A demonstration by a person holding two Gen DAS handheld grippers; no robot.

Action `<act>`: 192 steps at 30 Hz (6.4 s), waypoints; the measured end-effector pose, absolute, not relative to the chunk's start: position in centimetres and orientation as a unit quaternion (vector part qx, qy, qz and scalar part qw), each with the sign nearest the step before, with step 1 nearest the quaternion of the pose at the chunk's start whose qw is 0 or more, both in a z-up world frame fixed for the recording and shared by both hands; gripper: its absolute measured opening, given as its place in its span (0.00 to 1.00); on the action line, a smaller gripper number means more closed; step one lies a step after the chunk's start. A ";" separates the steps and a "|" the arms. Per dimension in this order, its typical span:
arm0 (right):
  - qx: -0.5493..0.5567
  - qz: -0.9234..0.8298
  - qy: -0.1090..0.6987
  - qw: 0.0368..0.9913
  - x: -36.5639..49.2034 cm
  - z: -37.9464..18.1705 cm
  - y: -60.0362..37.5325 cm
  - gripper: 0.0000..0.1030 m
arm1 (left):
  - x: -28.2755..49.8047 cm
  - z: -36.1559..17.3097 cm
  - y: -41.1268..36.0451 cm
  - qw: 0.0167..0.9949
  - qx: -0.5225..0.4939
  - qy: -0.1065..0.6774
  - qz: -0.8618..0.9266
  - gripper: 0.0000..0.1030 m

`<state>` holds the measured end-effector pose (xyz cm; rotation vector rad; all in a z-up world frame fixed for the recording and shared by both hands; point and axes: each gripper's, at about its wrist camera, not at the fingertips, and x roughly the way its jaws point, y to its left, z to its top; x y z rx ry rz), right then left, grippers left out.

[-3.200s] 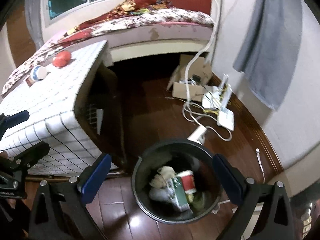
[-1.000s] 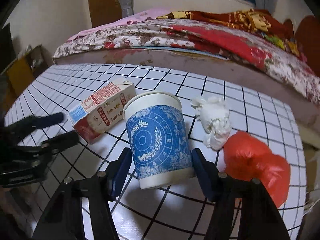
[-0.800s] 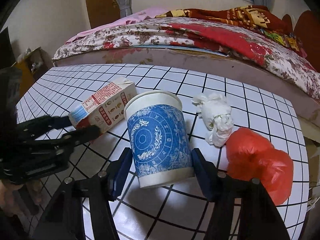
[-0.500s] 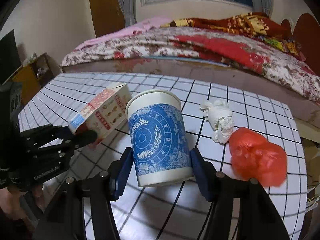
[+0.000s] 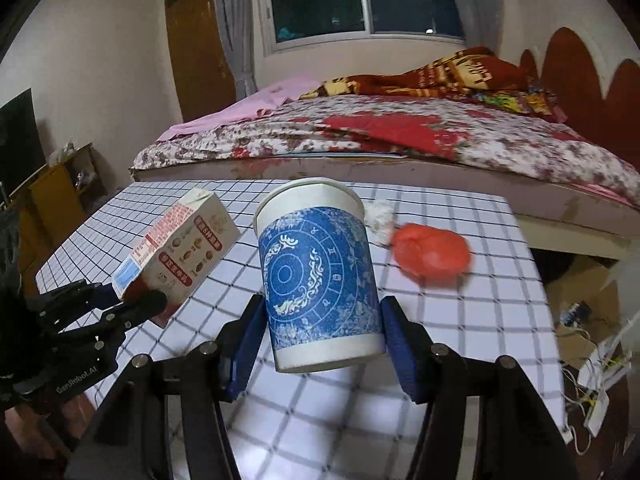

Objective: Collect trash
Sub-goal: 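Lift cup and juice box and carry them over the black bin, then open both tools to drop cup and juice box into the bin, then move both tools back toward the red bag and tissue on the table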

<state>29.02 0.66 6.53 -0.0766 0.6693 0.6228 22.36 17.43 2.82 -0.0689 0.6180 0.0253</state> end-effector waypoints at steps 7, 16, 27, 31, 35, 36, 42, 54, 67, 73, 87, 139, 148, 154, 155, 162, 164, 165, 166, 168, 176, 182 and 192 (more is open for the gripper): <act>-0.022 0.272 0.307 0.912 25.2 8.1 -5.9 0.58 | 19.2 3.5 12.9 0.954 -0.033 0.298 -0.015 0.34; -0.009 0.224 0.275 0.935 20.6 8.5 -14.4 0.58 | 16.5 3.4 6.9 0.955 -0.008 0.294 -0.046 0.34; 0.017 0.140 0.270 0.953 17.2 6.0 -22.4 0.58 | 15.8 2.1 -0.6 0.946 0.013 0.305 -0.109 0.34; 0.019 0.123 0.281 0.952 16.5 4.9 -24.8 0.58 | 15.8 1.5 -2.8 0.941 0.025 0.312 -0.131 0.34; 0.019 0.108 0.291 0.950 15.8 4.3 -26.9 0.58 | 15.7 0.8 -4.6 0.936 0.028 0.318 -0.149 0.34; 0.020 0.106 0.292 0.950 15.6 4.2 -27.2 0.58 | 15.6 0.7 -5.2 0.934 0.028 0.320 -0.155 0.34; 0.026 0.079 0.301 0.950 14.6 3.3 -30.1 0.58 | 15.1 0.0 -8.4 0.926 0.041 0.324 -0.186 0.34; 0.040 0.028 0.329 0.943 12.4 1.0 -36.2 0.58 | 13.9 -1.6 -15.0 0.905 0.064 0.340 -0.248 0.34; 0.049 -0.001 0.382 0.923 10.8 -3.4 -41.3 0.58 | 13.8 -4.8 -20.4 0.867 0.086 0.386 -0.302 0.34; 0.054 -0.005 0.407 0.912 10.6 -5.5 -42.9 0.58 | 14.1 -6.8 -22.2 0.850 0.099 0.406 -0.319 0.34; 0.039 0.009 0.457 0.888 11.6 -9.1 -42.9 0.58 | 15.5 -9.1 -23.9 0.833 0.112 0.432 -0.327 0.34; -0.006 -0.020 0.509 0.861 13.5 -11.5 -40.8 0.99 | 15.8 -9.9 -20.4 0.868 0.099 0.433 -0.223 0.95; -0.015 -0.007 0.464 0.886 13.2 -7.8 -38.5 0.99 | 15.4 -5.9 -17.4 0.895 0.073 0.394 -0.196 0.95; -0.024 0.007 0.440 0.898 13.5 -5.7 -36.3 0.99 | 15.1 -3.6 -15.2 0.910 0.059 0.369 -0.180 0.95; -0.027 0.011 0.434 0.901 13.6 -5.3 -35.7 0.99 | 15.1 -3.4 -14.9 0.912 0.057 0.365 -0.177 0.95; -0.034 0.047 0.395 0.917 14.7 -2.9 -32.2 0.99 | 15.5 -1.2 -11.0 0.929 0.039 0.339 -0.143 0.95; -0.037 0.059 0.384 0.921 15.1 -2.2 -30.9 0.99 | 15.8 -0.8 -9.3 0.933 0.031 0.334 -0.128 0.95; -0.039 0.067 0.376 0.924 15.4 -1.8 -30.0 0.99 | 15.9 -0.7 -8.6 0.935 0.028 0.332 -0.121 0.95; -0.040 0.073 0.370 0.925 15.5 -1.5 -29.4 0.99 | 16.0 -0.5 -7.7 0.937 0.024 0.329 -0.113 0.95; -0.042 0.088 0.361 0.927 15.9 -1.0 -27.6 0.99 | 16.3 -0.2 -6.0 0.940 0.016 0.326 -0.095 0.95; -0.038 0.160 0.340 0.926 19.5 2.3 -20.2 0.99 | 18.4 1.2 2.1 0.947 -0.002 0.321 -0.024 0.95; -0.059 0.202 0.350 0.913 27.1 4.4 -12.9 0.99 | 23.5 2.3 8.3 0.942 -0.002 0.335 0.035 0.95; -0.109 0.251 0.383 0.882 40.8 2.1 -2.3 0.80 | 33.1 0.9 15.7 0.932 -0.027 0.357 0.059 0.95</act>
